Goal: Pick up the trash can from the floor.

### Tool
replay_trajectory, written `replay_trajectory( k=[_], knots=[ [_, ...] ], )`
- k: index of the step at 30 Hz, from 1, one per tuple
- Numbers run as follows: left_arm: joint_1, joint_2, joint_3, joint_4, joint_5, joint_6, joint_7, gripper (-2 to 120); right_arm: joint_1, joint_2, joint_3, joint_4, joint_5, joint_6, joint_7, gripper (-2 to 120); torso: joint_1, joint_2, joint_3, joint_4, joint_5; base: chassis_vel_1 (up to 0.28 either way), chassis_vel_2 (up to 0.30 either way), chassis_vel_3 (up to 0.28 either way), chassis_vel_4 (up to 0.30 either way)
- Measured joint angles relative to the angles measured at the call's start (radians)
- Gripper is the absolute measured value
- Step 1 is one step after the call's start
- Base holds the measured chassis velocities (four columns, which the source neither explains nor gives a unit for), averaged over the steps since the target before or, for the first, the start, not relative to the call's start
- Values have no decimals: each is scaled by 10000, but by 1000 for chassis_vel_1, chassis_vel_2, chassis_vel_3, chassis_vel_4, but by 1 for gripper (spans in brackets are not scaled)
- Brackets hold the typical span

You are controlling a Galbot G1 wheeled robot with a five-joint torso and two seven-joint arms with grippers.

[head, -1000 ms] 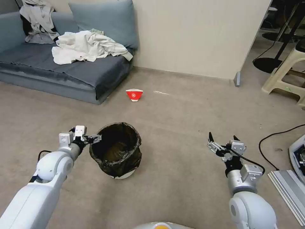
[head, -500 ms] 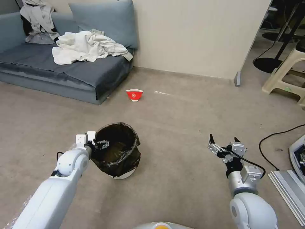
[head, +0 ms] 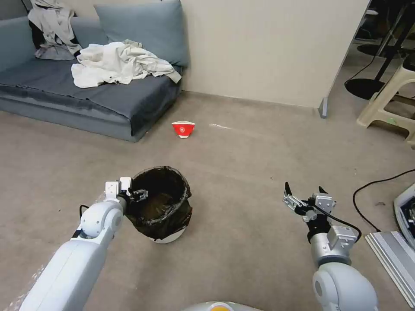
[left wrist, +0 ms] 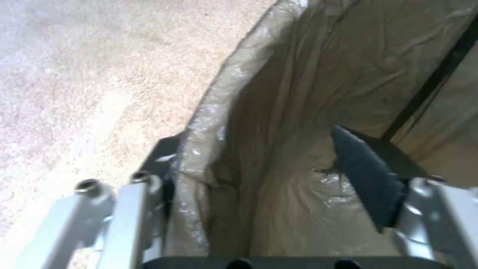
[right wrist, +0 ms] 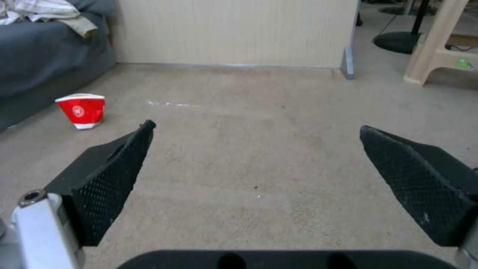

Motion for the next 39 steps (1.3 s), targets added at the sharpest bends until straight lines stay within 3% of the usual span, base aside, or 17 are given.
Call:
replay_trajectory(
  k=[11, 19, 21, 34, 37, 39],
  knots=[
    [-17, -7, -71, -140, -418, -124, 13, 21, -24, 2, 1, 0, -118, 0, -5, 100, 1, 0, 2, -2, -3, 0, 0, 0, 0],
    [48, -55, -81, -282, -1084, -745, 76, 9, -16, -12, 56, 39, -181, -6, -3, 100, 0, 0, 2, -1, -3, 0, 0, 0, 0],
    [137, -58, -75, -412, -1143, -1220, 78, 3, -4, -11, 63, 63, -181, -17, 12, 100, 0, -1, 3, -4, -12, 0, 0, 0, 0],
    [1194, 52, -756, -2007, -2197, -2425, 416, 3, -19, 7, 49, 218, -179, -24, 26, 100, 1, 0, 3, -4, 0, 0, 0, 0, 0],
    [1639, 52, -1002, -2496, -2317, -2858, 457, 3, -49, -6, 52, 278, -173, -24, 36, 100, 0, 0, 2, -2, 0, 0, 0, 0, 0],
    [2087, 56, -1213, -2881, -2312, -3375, 832, 3, -42, -29, 57, 286, -165, -24, 44, 100, 0, -1, 1, -1, 0, 0, 0, 0, 0]
  ],
)
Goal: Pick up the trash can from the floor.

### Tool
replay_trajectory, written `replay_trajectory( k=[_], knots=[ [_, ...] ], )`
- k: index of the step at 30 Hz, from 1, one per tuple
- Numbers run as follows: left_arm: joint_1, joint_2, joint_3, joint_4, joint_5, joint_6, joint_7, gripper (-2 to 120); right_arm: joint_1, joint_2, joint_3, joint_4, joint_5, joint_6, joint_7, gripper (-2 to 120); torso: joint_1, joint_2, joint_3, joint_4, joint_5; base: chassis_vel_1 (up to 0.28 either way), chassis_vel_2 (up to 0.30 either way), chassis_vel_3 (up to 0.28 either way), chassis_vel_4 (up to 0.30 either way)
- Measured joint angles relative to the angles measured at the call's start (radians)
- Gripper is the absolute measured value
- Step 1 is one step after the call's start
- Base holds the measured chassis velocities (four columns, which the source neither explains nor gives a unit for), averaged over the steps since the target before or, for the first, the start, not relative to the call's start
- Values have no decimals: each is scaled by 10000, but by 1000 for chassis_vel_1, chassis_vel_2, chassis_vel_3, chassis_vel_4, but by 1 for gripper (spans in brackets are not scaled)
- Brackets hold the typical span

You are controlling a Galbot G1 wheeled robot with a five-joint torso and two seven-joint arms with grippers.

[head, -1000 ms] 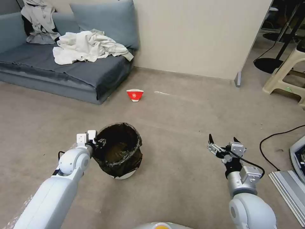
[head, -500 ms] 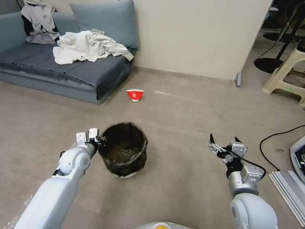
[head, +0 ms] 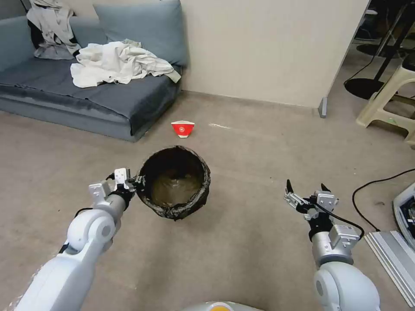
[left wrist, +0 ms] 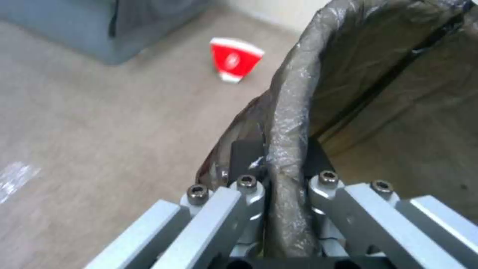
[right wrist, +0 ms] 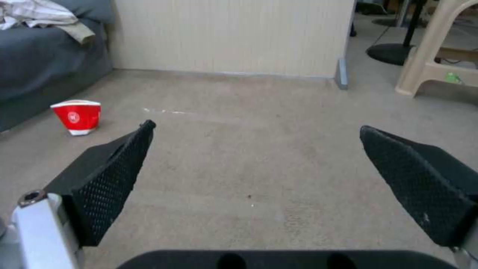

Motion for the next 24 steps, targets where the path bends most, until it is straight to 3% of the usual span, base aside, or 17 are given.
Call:
replay_trajectory(
  k=[7, 13, 24],
  knots=[
    [1166, -33, -426, -1198, 131, -330, 163, 3, 79, -80, -30, 17, 19, 0, 7, 100, 0, 0, 0, 2, -1, 0, 0, 0, 0],
    [1832, -323, -511, -2233, 569, -341, -283, 3, 86, -90, -77, 64, 23, -2, 6, 100, -1, 0, -1, -2, 2, 0, 0, 0, 0],
    [2544, -738, -382, -2858, 1249, -316, -385, 3, 83, -58, -82, 99, 30, 5, 0, 100, 0, 0, -1, -1, 0, 0, 0, 0, 0]
  ],
)
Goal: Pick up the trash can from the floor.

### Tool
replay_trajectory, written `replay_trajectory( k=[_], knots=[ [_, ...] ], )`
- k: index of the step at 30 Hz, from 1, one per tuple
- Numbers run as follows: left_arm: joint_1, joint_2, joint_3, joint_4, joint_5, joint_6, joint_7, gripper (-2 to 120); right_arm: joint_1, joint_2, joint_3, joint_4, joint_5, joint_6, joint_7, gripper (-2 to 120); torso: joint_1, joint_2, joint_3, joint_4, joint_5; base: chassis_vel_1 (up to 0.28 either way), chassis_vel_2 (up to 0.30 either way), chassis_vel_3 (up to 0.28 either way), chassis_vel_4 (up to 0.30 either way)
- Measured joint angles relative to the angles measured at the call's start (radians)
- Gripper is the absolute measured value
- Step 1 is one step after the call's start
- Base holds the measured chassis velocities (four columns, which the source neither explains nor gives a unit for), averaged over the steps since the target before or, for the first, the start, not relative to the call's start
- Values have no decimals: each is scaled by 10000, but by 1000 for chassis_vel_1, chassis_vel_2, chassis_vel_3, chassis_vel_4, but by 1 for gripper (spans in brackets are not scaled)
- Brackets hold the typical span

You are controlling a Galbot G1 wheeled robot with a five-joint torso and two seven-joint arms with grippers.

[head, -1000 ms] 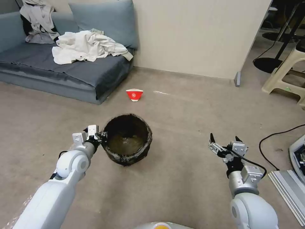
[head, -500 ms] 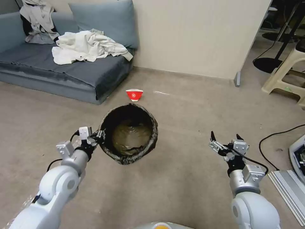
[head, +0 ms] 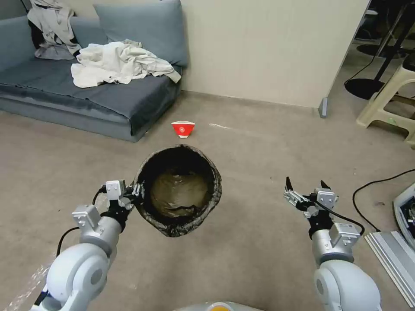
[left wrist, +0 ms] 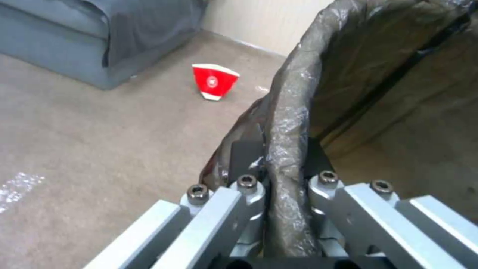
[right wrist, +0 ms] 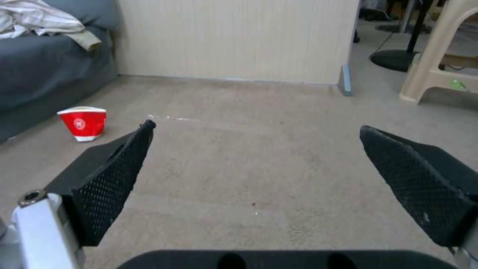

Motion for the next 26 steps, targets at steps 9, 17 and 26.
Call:
replay_trajectory(
  k=[9, 17, 26],
  knots=[
    [0, -10, 62, -57, -43, 14, 0, 3, 23, 16, -33, 5, 0, 0, -18, 100, 0, 0, 0, 0, -1, 0, 0, 0, 0],
    [-54, 15, 99, -55, -68, 41, 0, 3, 25, 5, -32, 37, -4, -28, -18, 100, 0, 0, 0, 0, -1, 0, 0, 0, 0],
    [-72, 40, 80, -58, -180, 52, 8, 3, -5, 64, -32, 103, -15, -36, 7, 100, 0, 0, 0, 0, 0, 0, 0, 0, 0]
  ],
)
